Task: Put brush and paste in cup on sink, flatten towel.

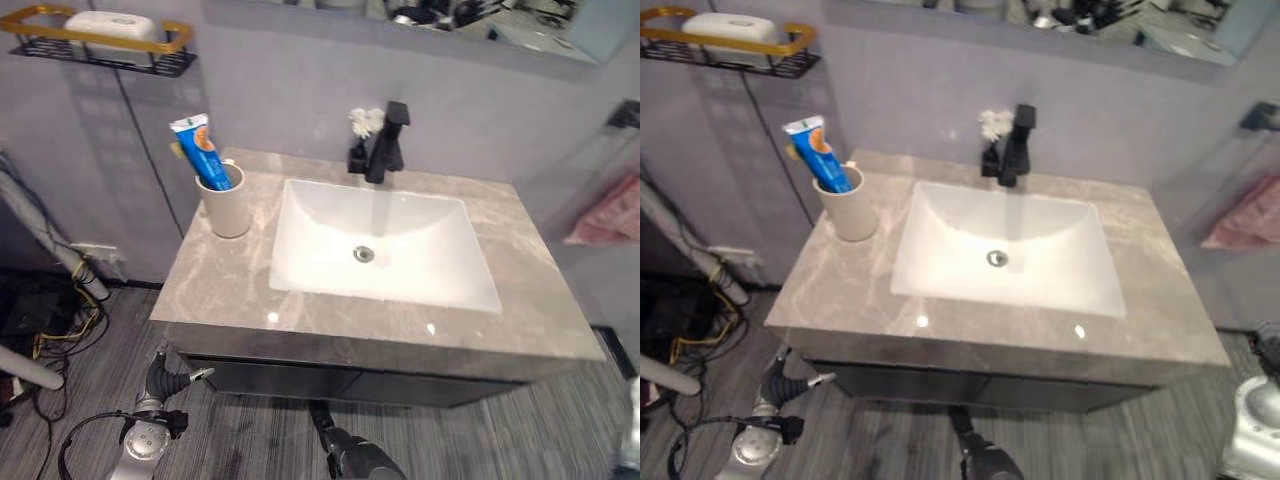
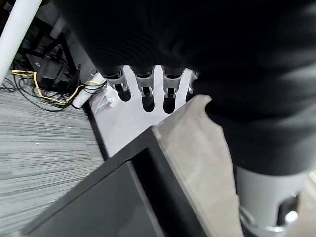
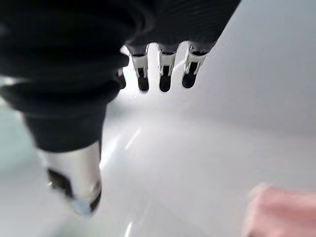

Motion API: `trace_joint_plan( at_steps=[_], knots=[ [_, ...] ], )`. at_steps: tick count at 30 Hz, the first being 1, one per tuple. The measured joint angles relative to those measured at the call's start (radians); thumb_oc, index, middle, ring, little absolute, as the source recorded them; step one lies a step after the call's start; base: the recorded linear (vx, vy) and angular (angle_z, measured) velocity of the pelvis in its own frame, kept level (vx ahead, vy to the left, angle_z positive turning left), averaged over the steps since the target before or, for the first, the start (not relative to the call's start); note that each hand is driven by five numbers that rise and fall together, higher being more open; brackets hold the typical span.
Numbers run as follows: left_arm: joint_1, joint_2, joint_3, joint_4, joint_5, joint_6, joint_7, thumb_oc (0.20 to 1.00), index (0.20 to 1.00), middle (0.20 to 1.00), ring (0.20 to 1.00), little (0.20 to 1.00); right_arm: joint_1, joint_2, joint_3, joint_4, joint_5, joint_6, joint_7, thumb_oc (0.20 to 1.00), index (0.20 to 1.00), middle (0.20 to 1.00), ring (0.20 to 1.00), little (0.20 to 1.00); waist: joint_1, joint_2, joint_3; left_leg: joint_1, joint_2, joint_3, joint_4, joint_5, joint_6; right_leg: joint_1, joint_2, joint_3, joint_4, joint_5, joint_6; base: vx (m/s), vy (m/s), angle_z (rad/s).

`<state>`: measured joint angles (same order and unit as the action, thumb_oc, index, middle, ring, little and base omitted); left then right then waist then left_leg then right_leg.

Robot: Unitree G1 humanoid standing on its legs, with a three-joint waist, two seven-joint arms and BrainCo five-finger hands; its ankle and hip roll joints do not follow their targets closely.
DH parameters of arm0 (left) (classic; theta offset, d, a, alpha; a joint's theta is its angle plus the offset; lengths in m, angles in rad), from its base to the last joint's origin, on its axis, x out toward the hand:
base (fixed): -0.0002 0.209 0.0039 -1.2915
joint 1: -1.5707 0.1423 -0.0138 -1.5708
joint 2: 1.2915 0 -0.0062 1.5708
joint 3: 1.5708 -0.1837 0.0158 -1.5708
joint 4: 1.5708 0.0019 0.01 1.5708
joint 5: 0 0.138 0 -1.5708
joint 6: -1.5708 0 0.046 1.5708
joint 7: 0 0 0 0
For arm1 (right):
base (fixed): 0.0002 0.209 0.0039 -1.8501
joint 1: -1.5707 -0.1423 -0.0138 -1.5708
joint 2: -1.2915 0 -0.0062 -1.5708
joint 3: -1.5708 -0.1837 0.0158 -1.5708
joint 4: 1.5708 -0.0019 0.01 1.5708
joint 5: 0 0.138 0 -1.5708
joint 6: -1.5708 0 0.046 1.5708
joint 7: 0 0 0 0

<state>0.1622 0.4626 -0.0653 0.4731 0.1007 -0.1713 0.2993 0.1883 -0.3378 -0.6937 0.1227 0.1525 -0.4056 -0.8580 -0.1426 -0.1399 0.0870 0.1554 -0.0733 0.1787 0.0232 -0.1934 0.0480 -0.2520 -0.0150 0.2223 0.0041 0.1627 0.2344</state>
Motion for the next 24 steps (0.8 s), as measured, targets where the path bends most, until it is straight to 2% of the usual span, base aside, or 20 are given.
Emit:
trace_joint_plan(
  at_steps=[1,2,3,4,5,6,7,8,9,12,16,18,19,20,21,23,24],
  knots=[
    [0.007,0.001,0.001,0.004,0.002,0.001,0.002,1.0,1.0,1.0,1.0,1.0,0.009,0.001,-0.007,0.04,0.003,-0.005,-0.018,1.0,1.0,1.0,1.0,1.0,0.001,-0.001,0.006,-0.001,-0.006,-0.001,0.013,-0.007,0.0,-0.003,-0.007,-0.003,0.01,0.012,0.003,-0.15,-0.012,-0.08],
    [0.005,-0.002,-0.003,0.03,0.007,0.001,0.002,1.0,1.0,1.0,1.0,1.0,0.014,0.001,-0.02,0.128,0.021,-0.012,-0.064,1.0,1.0,1.0,1.0,1.0,-0.007,0.01,0.012,-0.014,0.002,0.021,0.033,-0.012,0.009,-0.013,-0.021,-0.061,0.017,-0.043,-0.022,-0.1,-0.013,-0.17],
    [0.007,-0.005,-0.004,0.033,0.008,0.002,0.002,1.0,1.0,1.0,1.0,1.0,0.011,0.002,-0.025,0.174,0.037,-0.007,-0.081,1.0,1.0,1.0,1.0,1.0,-0.005,0.028,0.019,-0.017,0.017,0.026,0.033,-0.011,0.009,-0.02,-0.017,-0.095,0.03,-0.104,-0.01,-0.09,-0.034,-0.23],
    [-0.005,-0.011,-0.007,0.042,0.009,0.002,0.002,1.0,1.0,1.0,1.0,1.0,0.019,0.001,-0.032,0.32,0.068,-0.023,-0.101,1.0,1.0,1.0,1.0,1.0,-0.007,0.063,0.038,-0.024,0.064,0.031,0.032,-0.008,0.011,-0.033,0.003,-0.157,0.104,-0.099,-0.054,-0.05,-0.002,-0.04],
    [-0.012,-0.01,-0.009,0.042,0.009,-0.001,0.003,1.0,1.0,1.0,1.0,1.0,0.026,0.007,-0.038,0.412,0.098,-0.009,-0.101,1.0,1.0,1.0,1.0,1.0,-0.002,0.077,0.039,-0.023,0.09,0.024,0.02,0.001,0.007,-0.033,0.022,-0.181,0.167,-0.103,-0.053,-0.06,-0.03,0.04],
    [-0.012,-0.001,-0.012,0.044,0.008,-0.001,0.003,1.0,1.0,1.0,1.0,1.0,0.036,0.008,-0.042,0.488,0.145,-0.014,-0.106,1.0,1.0,1.0,1.0,1.0,0.001,0.087,0.037,-0.014,0.095,0.028,-0.001,0.008,0.003,-0.023,0.03,-0.198,0.216,-0.102,-0.054,0.02,-0.011,-0.06],
    [-0.014,0.013,-0.017,0.057,0.007,0.0,0.004,1.0,1.0,1.0,1.0,1.0,0.03,-0.001,-0.042,0.589,0.169,-0.024,-0.111,1.0,1.0,1.0,1.0,1.0,0.01,0.07,0.026,-0.012,0.09,0.04,-0.005,0.008,0.002,-0.004,0.024,-0.211,0.247,-0.09,-0.066,0.02,-0.028,-0.4],
    [-0.014,0.019,-0.016,0.067,0.003,0.003,0.004,1.0,1.0,1.0,1.0,1.0,0.009,-0.002,-0.035,0.662,0.227,-0.025,-0.105,1.0,1.0,1.0,1.0,1.0,0.026,0.054,0.016,-0.014,0.081,0.056,-0.007,0.008,-0.007,0.009,0.023,-0.212,0.205,-0.101,-0.115,0.1,-0.014,-0.51],
    [-0.014,0.015,-0.017,0.067,-0.012,0.011,0.007,1.0,1.0,1.0,1.0,1.0,-0.019,-0.002,-0.031,0.72,0.297,-0.026,-0.095,1.0,1.0,1.0,1.0,1.0,0.026,0.054,0.016,-0.016,0.082,0.067,-0.011,0.008,-0.013,0.033,0.02,-0.209,0.143,-0.081,-0.15,0.09,-0.032,-0.48],
    [-0.056,0.003,-0.019,0.107,-0.026,0.022,0.011,1.0,1.0,1.0,1.0,1.0,-0.054,-0.015,0.025,0.879,0.466,-0.029,-0.004,1.0,1.0,1.0,1.0,1.0,0.039,0.069,0.023,-0.013,0.077,0.079,-0.034,0.012,-0.02,0.048,0.025,-0.194,0.095,-0.075,-0.159,0.09,-0.046,-0.16],
    [-0.057,0.003,-0.027,0.093,-0.044,0.024,0.009,1.0,1.0,1.0,1.0,1.0,-0.117,-0.007,0.094,1.054,0.695,0.02,0.176,1.0,1.0,1.0,1.0,1.0,0.057,0.106,0.031,0.009,0.079,0.095,-0.051,0.015,-0.027,0.07,0.036,-0.185,0.07,-0.073,-0.163,0.09,-0.061,-0.12],
    [-0.057,0.003,-0.03,0.062,-0.045,0.024,0.008,1.0,1.0,1.0,1.0,1.0,-0.122,0.018,0.141,1.116,0.754,0.059,0.253,1.0,1.0,1.0,1.0,1.0,0.077,0.116,0.033,0.019,0.085,0.089,-0.064,0.021,-0.035,0.081,0.039,-0.19,0.056,-0.071,-0.167,0.14,-0.097,0.13],
    [-0.059,0.005,-0.031,0.036,-0.054,0.024,0.005,1.0,1.0,1.0,1.0,1.0,-0.118,0.043,0.254,1.168,0.754,0.098,0.302,1.0,1.0,1.0,1.0,1.0,0.078,0.119,0.034,0.019,0.09,0.073,-0.066,0.024,-0.04,0.094,0.037,-0.207,0.042,-0.075,-0.17,0.14,-0.091,0.21],
    [-0.059,0.005,-0.031,0.036,-0.054,0.024,0.005,1.0,1.0,1.0,1.0,1.0,-0.118,0.043,0.254,1.168,0.754,0.098,0.302,1.0,1.0,1.0,1.0,1.0,0.078,0.119,0.034,0.019,0.09,0.073,-0.066,0.024,-0.04,0.094,0.037,-0.207,0.042,-0.075,-0.17,0.09,-0.082,0.28],
    [-0.056,0.011,-0.036,0.013,-0.061,0.023,-0.005,1.0,1.0,1.0,1.0,1.0,-0.122,0.088,0.385,1.219,0.698,0.191,0.393,1.0,1.0,1.0,1.0,1.0,0.101,0.126,0.031,0.02,0.096,0.061,-0.069,0.029,-0.047,0.106,0.042,-0.216,0.019,-0.069,-0.182,0.1,-0.074,0.15],
    [-0.064,0.013,-0.043,0.005,-0.061,0.02,-0.025,1.0,1.0,1.0,1.0,1.0,-0.123,0.102,0.438,1.229,0.638,0.248,0.455,1.0,1.0,1.0,1.0,1.0,0.102,0.14,0.036,0.017,0.102,0.047,-0.07,0.031,-0.05,0.115,0.041,-0.23,0.008,-0.067,-0.185,0.06,-0.065,0.24],
    [-0.07,0.016,-0.045,-0.003,-0.064,0.019,-0.048,1.0,1.0,1.0,1.0,1.0,-0.127,0.103,0.545,1.228,0.53,0.29,0.527,1.0,1.0,1.0,1.0,1.0,0.11,0.152,0.04,0.013,0.106,0.039,-0.068,0.034,-0.055,0.12,0.042,-0.237,-0.003,-0.067,-0.185,0.05,-0.073,0.2]
  ],
)
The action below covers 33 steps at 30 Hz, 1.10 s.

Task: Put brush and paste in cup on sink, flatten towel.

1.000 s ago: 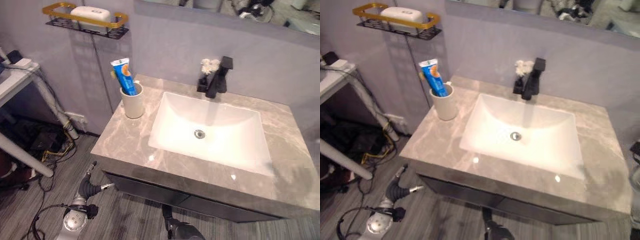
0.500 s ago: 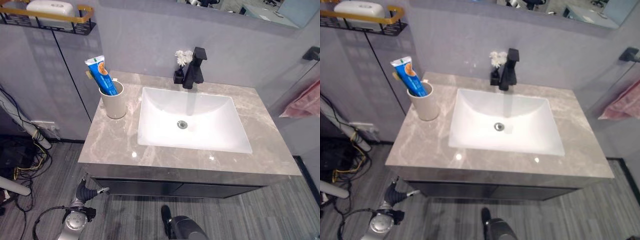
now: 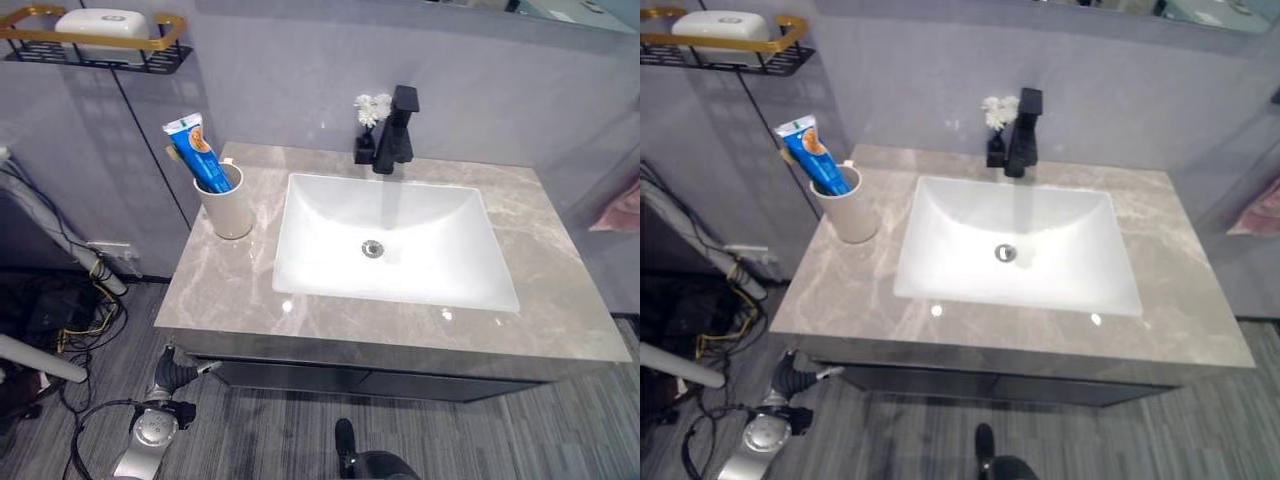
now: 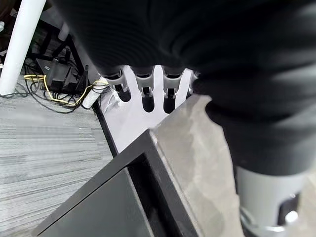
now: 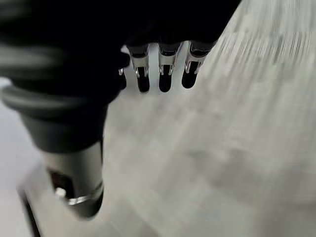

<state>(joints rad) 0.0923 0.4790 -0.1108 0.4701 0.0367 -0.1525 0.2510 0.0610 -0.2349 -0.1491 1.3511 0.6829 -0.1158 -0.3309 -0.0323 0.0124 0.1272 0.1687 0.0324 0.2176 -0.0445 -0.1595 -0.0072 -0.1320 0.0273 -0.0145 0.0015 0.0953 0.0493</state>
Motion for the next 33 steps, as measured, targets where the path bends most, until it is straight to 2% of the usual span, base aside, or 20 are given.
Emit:
trace_joint_plan(
  at_steps=[3,4,6,8,10,11,13,14,15,16,17,18,19,20,21,23,24,28,30,33],
  knots=[
    [-0.016,0.011,0.001,-0.012,-0.012,0.001,-0.032,1.0,1.0,1.0,1.0,1.0,0.002,0.002,0.199,-0.075,-0.186,0.034,0.085,1.0,1.0,1.0,1.0,1.0,0.015,0.014,0.007,-0.019,0.006,-0.017,0.011,0.003,-0.005,0.004,-0.001,-0.017,-0.025,0.006,-0.004,0.05,-0.077,0.21],
    [-0.013,0.02,0.003,-0.041,-0.02,-0.001,-0.043,1.0,1.0,1.0,1.0,1.0,-0.015,0.001,0.289,-0.135,-0.328,0.039,0.137,1.0,1.0,1.0,1.0,1.0,0.029,0.019,0.013,-0.035,0.008,-0.021,0.028,0.011,-0.018,0.018,-0.003,-0.026,-0.056,0.027,-0.022,0.07,-0.118,0.26],
    [-0.018,0.023,0.004,-0.05,-0.019,-0.002,-0.062,1.0,1.0,1.0,1.0,1.0,-0.014,-0.014,0.398,-0.188,-0.454,0.037,0.165,1.0,1.0,1.0,1.0,1.0,0.041,0.001,0.019,-0.07,-0.002,-0.043,0.09,0.014,-0.034,0.04,-0.021,-0.03,-0.09,0.035,-0.023,0.04,-0.074,0.22],
    [-0.013,0.022,0.002,-0.058,-0.018,-0.011,-0.075,1.0,1.0,1.0,1.0,1.0,-0.04,-0.012,0.402,-0.211,-0.533,0.035,0.188,1.0,1.0,1.0,1.0,1.0,0.047,0.003,0.024,-0.081,-0.009,-0.072,0.131,0.024,-0.051,0.045,-0.033,-0.044,-0.098,0.029,-0.025,0.02,-0.062,0.28],
    [-0.006,0.017,-0.003,-0.062,-0.017,-0.02,-0.084,1.0,1.0,1.0,1.0,1.0,-0.077,-0.015,0.375,-0.222,-0.574,0.027,0.199,1.0,1.0,1.0,1.0,1.0,0.079,0.015,0.039,-0.114,-0.009,-0.078,0.197,0.033,-0.065,0.053,-0.039,-0.052,-0.098,0.023,-0.034,-0.03,-0.129,0.25],
    [-0.001,0.013,-0.008,-0.061,-0.017,-0.021,-0.085,1.0,1.0,1.0,1.0,1.0,-0.104,-0.015,0.372,-0.228,-0.577,0.029,0.201,1.0,1.0,1.0,1.0,1.0,0.099,0.011,0.055,-0.186,-0.015,-0.103,0.314,0.043,-0.081,0.056,-0.044,-0.059,-0.089,0.018,-0.043,-0.1,-0.117,0.3],
    [-0.033,0.004,-0.019,-0.059,-0.016,-0.022,-0.082,1.0,1.0,1.0,1.0,1.0,-0.108,-0.015,0.342,-0.225,-0.57,0.023,0.199,1.0,1.0,1.0,1.0,1.0,0.111,-0.014,0.082,-0.286,-0.035,-0.135,0.481,0.089,-0.156,0.056,-0.075,-0.067,-0.089,0.016,-0.06,-0.07,-0.04,0.34],
    [-0.04,0.004,-0.026,-0.059,-0.016,-0.023,-0.081,1.0,1.0,1.0,1.0,1.0,-0.111,-0.016,0.327,-0.221,-0.564,0.02,0.199,1.0,1.0,1.0,1.0,1.0,0.116,-0.025,0.094,-0.322,-0.042,-0.16,0.532,0.109,-0.176,0.051,-0.083,-0.071,-0.09,0.013,-0.065,0.0,-0.004,0.16],
    [-0.04,0.004,-0.029,-0.058,-0.016,-0.023,-0.079,1.0,1.0,1.0,1.0,1.0,-0.117,-0.018,0.327,-0.211,-0.555,0.018,0.198,1.0,1.0,1.0,1.0,1.0,0.117,-0.032,0.1,-0.337,-0.048,-0.175,0.554,0.115,-0.176,0.046,-0.085,-0.073,-0.09,0.013,-0.066,0.0,-0.002,0.15],
    [-0.03,0.003,-0.03,-0.057,-0.016,-0.022,-0.079,1.0,1.0,1.0,1.0,1.0,-0.125,-0.025,0.327,-0.17,-0.539,0.014,0.197,1.0,1.0,1.0,1.0,1.0,0.111,-0.028,0.111,-0.336,-0.031,-0.18,0.5,0.101,-0.152,0.045,-0.077,-0.081,-0.089,0.01,-0.095,0.04,0.105,0.12],
    [-0.038,0.003,-0.03,-0.055,-0.015,-0.024,-0.079,1.0,1.0,1.0,1.0,1.0,-0.124,-0.032,0.322,-0.139,-0.54,0.015,0.194,1.0,1.0,1.0,1.0,1.0,0.106,-0.034,0.126,-0.327,-0.02,-0.174,0.446,0.095,-0.145,0.048,-0.082,-0.088,-0.091,0.011,-0.104,0.05,0.155,0.27],
    [-0.051,0.001,-0.034,-0.044,-0.013,-0.025,-0.079,1.0,1.0,1.0,1.0,1.0,-0.121,-0.029,0.3,-0.114,-0.541,0.013,0.192,1.0,1.0,1.0,1.0,1.0,0.093,-0.03,0.127,-0.322,-0.001,-0.151,0.38,0.079,-0.115,0.05,-0.085,-0.119,-0.093,0.005,-0.108,0.05,0.155,0.46],
    [-0.059,-0.009,-0.034,-0.029,-0.008,-0.026,-0.079,1.0,1.0,1.0,1.0,1.0,-0.111,-0.03,0.297,-0.106,-0.54,0.017,0.182,1.0,1.0,1.0,1.0,1.0,0.077,-0.032,0.129,-0.301,0.013,-0.133,0.271,0.079,-0.099,0.053,-0.088,-0.139,-0.09,-0.001,-0.108,0.03,0.136,0.57],
    [-0.083,-0.014,-0.05,-0.02,-0.007,-0.028,-0.077,1.0,1.0,1.0,1.0,1.0,-0.098,-0.045,0.287,-0.089,-0.54,0.035,0.179,1.0,1.0,1.0,1.0,1.0,0.076,-0.031,0.131,-0.262,0.027,-0.141,0.101,0.099,-0.101,0.055,-0.086,-0.139,-0.089,-0.004,-0.095,0.02,0.14,0.24],
    [-0.078,-0.015,-0.056,-0.017,-0.007,-0.028,-0.077,1.0,1.0,1.0,1.0,1.0,-0.092,-0.051,0.291,-0.078,-0.553,0.037,0.179,1.0,1.0,1.0,1.0,1.0,0.075,-0.025,0.131,-0.239,0.032,-0.154,0.052,0.114,-0.091,0.057,-0.078,-0.128,-0.089,0.002,-0.077,0.02,0.14,-0.21],
    [-0.071,-0.024,-0.077,0.012,-0.005,-0.025,-0.075,1.0,1.0,1.0,1.0,1.0,-0.088,-0.08,0.341,-0.074,-0.627,0.047,0.168,1.0,1.0,1.0,1.0,1.0,0.073,0.013,0.125,-0.186,0.033,-0.158,-0.027,0.14,-0.073,0.072,-0.056,-0.121,-0.09,-0.001,-0.062,0.03,0.15,-0.38],
    [-0.07,-0.025,-0.102,0.013,0.008,-0.027,-0.074,1.0,1.0,1.0,1.0,1.0,-0.072,-0.101,0.359,-0.075,-0.698,0.052,0.159,1.0,1.0,1.0,1.0,1.0,0.074,0.054,0.114,-0.168,0.042,-0.166,-0.036,0.183,-0.054,0.082,-0.03,-0.118,-0.09,-0.004,-0.05,0.04,0.181,-0.22],
    [-0.051,-0.013,-0.105,-0.002,0.026,-0.028,-0.079,1.0,1.0,1.0,1.0,1.0,-0.052,-0.065,0.365,-0.081,-0.736,0.054,0.162,1.0,1.0,1.0,1.0,1.0,0.074,0.029,0.096,-0.152,-0.001,-0.153,-0.048,0.185,-0.033,0.081,-0.064,-0.095,-0.09,0.003,-0.019,-0.04,0.196,-0.16],
    [-0.053,-0.012,-0.107,0.016,0.046,-0.025,-0.079,1.0,1.0,1.0,1.0,1.0,-0.073,-0.014,0.348,-0.102,-0.735,0.053,0.158,1.0,1.0,1.0,1.0,1.0,0.077,0.012,0.083,-0.158,-0.031,-0.108,-0.047,0.179,-0.014,0.055,-0.09,-0.045,-0.089,0.024,0.006,-0.17,0.114,-0.49],
    [-0.071,-0.011,-0.108,0.033,0.052,-0.026,-0.071,1.0,1.0,1.0,1.0,1.0,-0.115,-0.01,0.379,-0.116,-0.735,0.055,0.159,1.0,1.0,1.0,1.0,1.0,0.074,-0.017,0.064,-0.192,-0.058,-0.068,-0.047,0.181,-0.005,0.003,-0.113,0.007,-0.089,0.046,0.039,-0.16,0.053,-0.34]
  ],
)
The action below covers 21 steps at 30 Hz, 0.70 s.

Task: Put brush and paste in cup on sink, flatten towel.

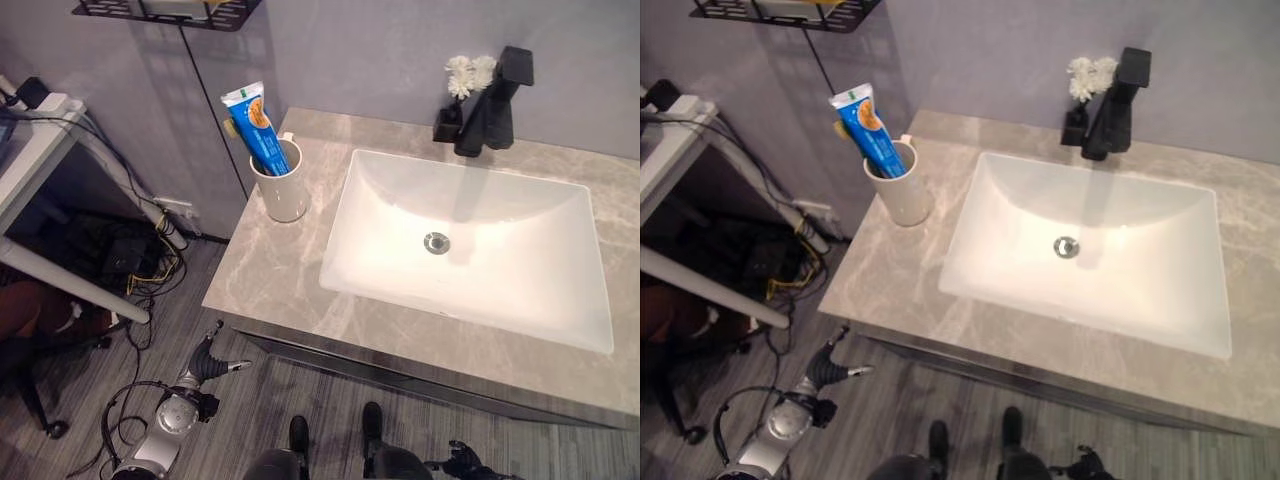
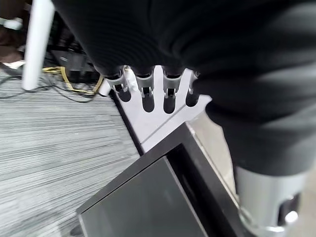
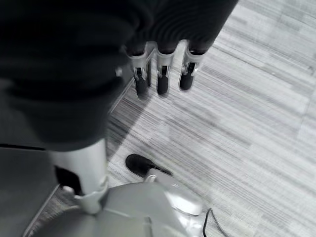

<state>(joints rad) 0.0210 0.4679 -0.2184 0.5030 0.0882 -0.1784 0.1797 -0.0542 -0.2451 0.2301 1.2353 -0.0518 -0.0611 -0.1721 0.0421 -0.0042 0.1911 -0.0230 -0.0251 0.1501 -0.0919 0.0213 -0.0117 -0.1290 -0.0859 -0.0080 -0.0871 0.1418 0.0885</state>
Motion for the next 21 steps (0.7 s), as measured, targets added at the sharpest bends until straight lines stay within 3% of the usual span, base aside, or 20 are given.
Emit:
trace_joint_plan(
  at_steps=[4,6,9,12,21],
  knots=[
    [-0.041,0.002,-0.042,0.034,0.0,0.0,0.004,1.0,1.0,1.0,1.0,1.0,-0.035,0.03,0.056,0.002,-0.001,-0.002,-0.001,1.0,1.0,1.0,1.0,1.0,0.004,-0.02,-0.01,-0.022,-0.008,0.003,0.008,0.005,0.022,-0.02,-0.016,0.003,0.0,0.013,0.01,-0.18,-0.042,-0.07],
    [-0.047,0.002,-0.035,0.042,0.0,0.003,0.013,1.0,1.0,1.0,1.0,1.0,-0.073,0.037,0.086,0.01,-0.009,0.003,0.0,1.0,1.0,1.0,1.0,1.0,0.033,-0.022,-0.009,-0.035,0.012,0.029,0.001,0.01,0.035,-0.039,-0.019,-0.045,0.0,-0.006,0.015,-0.02,-0.041,-0.2],
    [-0.029,0.021,-0.026,0.054,0.002,0.003,0.013,1.0,1.0,1.0,1.0,1.0,-0.083,0.06,0.099,0.02,-0.039,0.015,0.0,1.0,1.0,1.0,1.0,1.0,0.066,-0.04,-0.027,-0.038,0.026,0.022,0.0,0.016,0.015,-0.011,-0.021,-0.032,-0.008,-0.014,0.013,-0.01,-0.056,-0.02],
    [-0.013,0.018,-0.022,0.083,0.002,0.007,0.015,1.0,1.0,1.0,1.0,1.0,-0.101,0.052,0.107,0.012,-0.041,0.018,-0.001,1.0,1.0,1.0,1.0,1.0,0.065,-0.025,-0.031,-0.041,0.04,0.01,0.0,0.022,0.002,-0.008,-0.008,-0.04,-0.009,-0.015,0.008,0.0,-0.071,0.06],
    [0.016,0.023,-0.04,-0.071,-0.002,0.005,0.007,1.0,1.0,1.0,1.0,1.0,-0.074,0.046,0.106,-0.001,-0.039,0.018,-0.001,1.0,1.0,1.0,1.0,1.0,0.062,0.021,-0.036,-0.034,0.051,-0.044,0.0,0.029,-0.019,0.024,0.001,-0.091,-0.01,-0.029,-0.007,0.01,-0.093,0.16]
  ],
)
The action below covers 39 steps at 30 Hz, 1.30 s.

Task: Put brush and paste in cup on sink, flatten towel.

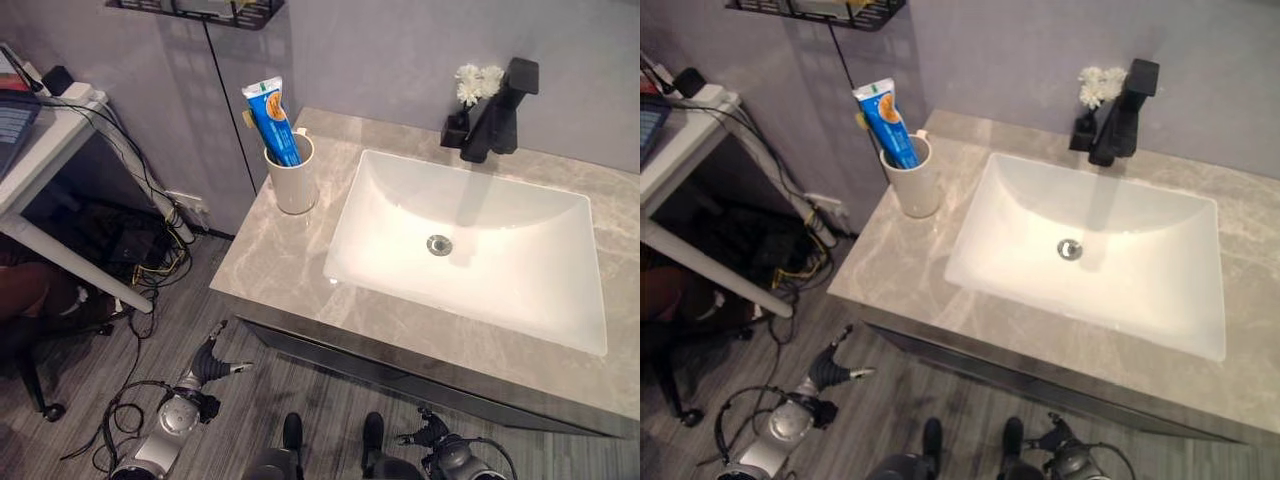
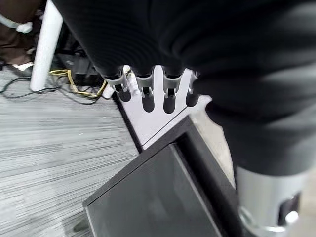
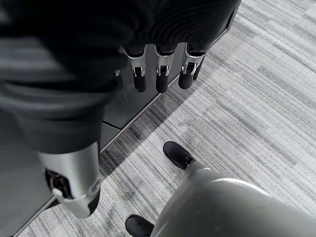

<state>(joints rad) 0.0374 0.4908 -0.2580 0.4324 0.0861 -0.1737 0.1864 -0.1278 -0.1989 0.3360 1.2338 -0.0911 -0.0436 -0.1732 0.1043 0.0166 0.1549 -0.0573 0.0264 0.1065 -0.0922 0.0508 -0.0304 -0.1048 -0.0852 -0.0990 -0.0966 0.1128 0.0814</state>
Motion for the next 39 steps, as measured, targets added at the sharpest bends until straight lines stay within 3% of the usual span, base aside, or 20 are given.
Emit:
trace_joint_plan(
  at_steps=[3,5,6,11,14,17,23,24,26,27,31,35,36,37,39],
  knots=[
    [-0.01,0.005,0.001,-0.05,-0.003,-0.001,-0.001,1.0,1.0,1.0,1.0,1.0,0.018,-0.004,0.0,0.005,0.001,0.002,0.0,1.0,1.0,1.0,1.0,1.0,-0.007,0.019,-0.012,-0.007,0.002,-0.017,0.0,0.006,-0.003,0.001,0.001,-0.019,0.0,-0.002,-0.003,0.0,-0.068,0.17],
    [0.145,0.029,0.117,-0.311,-0.023,0.036,-0.038,1.0,1.0,1.0,1.0,1.0,0.026,-0.008,-0.02,-0.011,0.001,-0.002,0.001,1.0,1.0,1.0,1.0,1.0,-0.016,0.016,-0.01,-0.007,0.006,-0.015,-0.006,0.003,-0.013,-0.001,0.004,-0.025,0.0,-0.002,-0.005,-0.01,-0.063,0.08],
    [0.144,0.053,0.099,-0.338,-0.04,-0.04,-0.032,1.0,1.0,1.0,1.0,1.0,0.051,-0.02,-0.02,0.002,0.0,0.001,-0.007,1.0,1.0,1.0,1.0,1.0,-0.006,0.031,-0.018,-0.007,0.005,-0.044,-0.001,0.014,-0.01,0.014,0.009,-0.042,0.0,-0.003,-0.005,-0.01,-0.049,0.44],
    [0.088,0.091,0.028,-0.347,-0.045,-0.036,-0.076,1.0,1.0,1.0,1.0,1.0,0.042,-0.042,-0.05,0.065,0.014,0.018,0.002,1.0,1.0,1.0,1.0,1.0,0.043,0.07,-0.03,-0.012,0.009,-0.09,-0.002,0.02,-0.017,0.035,0.006,-0.087,0.001,-0.022,-0.003,0.02,-0.042,0.31],
    [0.069,0.095,0.001,-0.408,-0.045,-0.044,-0.083,1.0,1.0,1.0,1.0,1.0,0.055,-0.038,-0.071,0.078,0.041,0.018,0.001,1.0,1.0,1.0,1.0,1.0,0.039,0.077,-0.033,-0.011,0.007,-0.125,-0.001,0.022,-0.028,0.052,0.005,-0.128,0.0,-0.032,-0.007,0.05,-0.01,0.36],
    [0.01,0.184,0.005,-0.453,0.015,-0.045,-0.074,1.0,1.0,1.0,1.0,1.0,0.042,-0.044,-0.071,0.08,0.053,0.018,0.0,1.0,1.0,1.0,1.0,1.0,0.045,0.092,-0.034,-0.012,0.013,-0.127,-0.002,0.022,-0.029,0.054,0.01,-0.131,0.001,-0.034,-0.011,0.03,-0.008,0.05],
    [-0.026,0.16,0.011,-0.455,0.028,-0.056,-0.05,1.0,1.0,1.0,1.0,1.0,0.041,-0.046,-0.074,0.067,0.078,0.017,0.0,1.0,1.0,1.0,1.0,1.0,0.02,0.103,-0.039,-0.012,0.018,-0.129,-0.001,0.027,-0.027,0.055,0.015,-0.135,0.0,-0.039,-0.016,0.0,-0.009,0.01],
    [-0.027,0.147,0.012,-0.454,0.024,-0.056,-0.049,0.944,0.944,0.944,0.944,0.944,0.041,-0.046,-0.078,0.067,0.078,0.017,0.0,1.0,1.0,1.0,1.0,1.0,0.02,0.103,-0.039,-0.012,0.018,-0.129,-0.001,0.027,-0.027,0.054,0.015,-0.135,0.0,-0.039,-0.017,0.0,0.0,0.0],
    [-0.025,0.08,0.015,-0.444,-0.045,-0.058,-0.049,0.26,0.26,0.26,0.26,0.26,0.044,-0.048,-0.079,0.07,0.079,0.017,-0.001,1.0,1.0,1.0,1.0,1.0,0.017,0.103,-0.039,-0.013,0.019,-0.128,-0.001,0.027,-0.027,0.052,0.016,-0.135,0.0,-0.042,-0.016,0.0,0.0,0.0],
    [-0.025,0.048,0.012,-0.429,-0.066,-0.058,-0.051,0.2,0.2,0.2,0.2,0.2,0.043,-0.048,-0.079,0.07,0.079,0.017,-0.001,1.0,1.0,1.0,1.0,1.0,0.016,0.102,-0.039,-0.014,0.019,-0.128,-0.001,0.027,-0.027,0.051,0.016,-0.135,0.0,-0.044,-0.015,0.0,0.0,0.0],
    [-0.042,0.054,0.019,-0.409,-0.148,-0.071,-0.047,0.2,0.2,0.2,0.2,0.2,0.043,-0.048,-0.083,0.071,0.079,0.018,-0.003,1.0,1.0,1.0,1.0,1.0,-0.001,0.098,-0.036,-0.036,0.021,-0.119,-0.001,0.022,-0.034,0.023,0.017,-0.124,0.001,-0.041,-0.014,-0.03,0.012,-0.1],
    [-0.066,0.051,0.048,-0.409,-0.206,-0.078,-0.048,0.2,0.2,0.2,0.2,0.2,0.039,-0.043,-0.101,0.074,0.08,0.019,-0.004,1.0,1.0,1.0,1.0,1.0,-0.012,0.086,-0.03,-0.054,0.019,-0.061,-0.001,0.022,-0.029,-0.026,0.016,-0.059,0.006,-0.02,-0.012,-0.02,-0.008,-0.44],
    [-0.053,0.074,0.091,-0.497,-0.238,-0.028,-0.072,0.2,0.2,0.2,0.2,0.2,0.035,-0.042,-0.108,0.063,0.091,0.019,-0.003,1.0,1.0,1.0,1.0,1.0,-0.009,0.077,-0.024,-0.063,0.02,-0.049,-0.001,0.022,-0.029,-0.04,0.015,-0.051,0.0,-0.016,-0.015,-0.03,-0.016,-0.27],
    [0.01,0.129,0.148,-0.653,-0.269,-0.018,-0.101,0.2,0.2,0.2,0.2,0.2,0.043,-0.037,-0.141,0.067,0.102,0.016,-0.002,1.0,1.0,1.0,1.0,1.0,-0.014,0.061,-0.012,-0.073,0.022,-0.042,-0.001,0.022,-0.03,-0.052,0.019,-0.045,0.006,-0.008,-0.018,-0.05,0.005,-0.18],
    [0.092,0.219,0.232,-0.782,-0.309,-0.063,-0.156,0.2,0.2,0.2,0.2,0.2,0.063,-0.054,-0.161,0.071,0.119,0.024,-0.004,1.0,1.0,1.0,1.0,1.0,-0.005,0.062,-0.008,-0.075,0.02,-0.047,-0.001,0.024,-0.031,-0.052,0.017,-0.051,0.009,-0.008,-0.018,-0.02,0.006,-0.01]
  ],
)
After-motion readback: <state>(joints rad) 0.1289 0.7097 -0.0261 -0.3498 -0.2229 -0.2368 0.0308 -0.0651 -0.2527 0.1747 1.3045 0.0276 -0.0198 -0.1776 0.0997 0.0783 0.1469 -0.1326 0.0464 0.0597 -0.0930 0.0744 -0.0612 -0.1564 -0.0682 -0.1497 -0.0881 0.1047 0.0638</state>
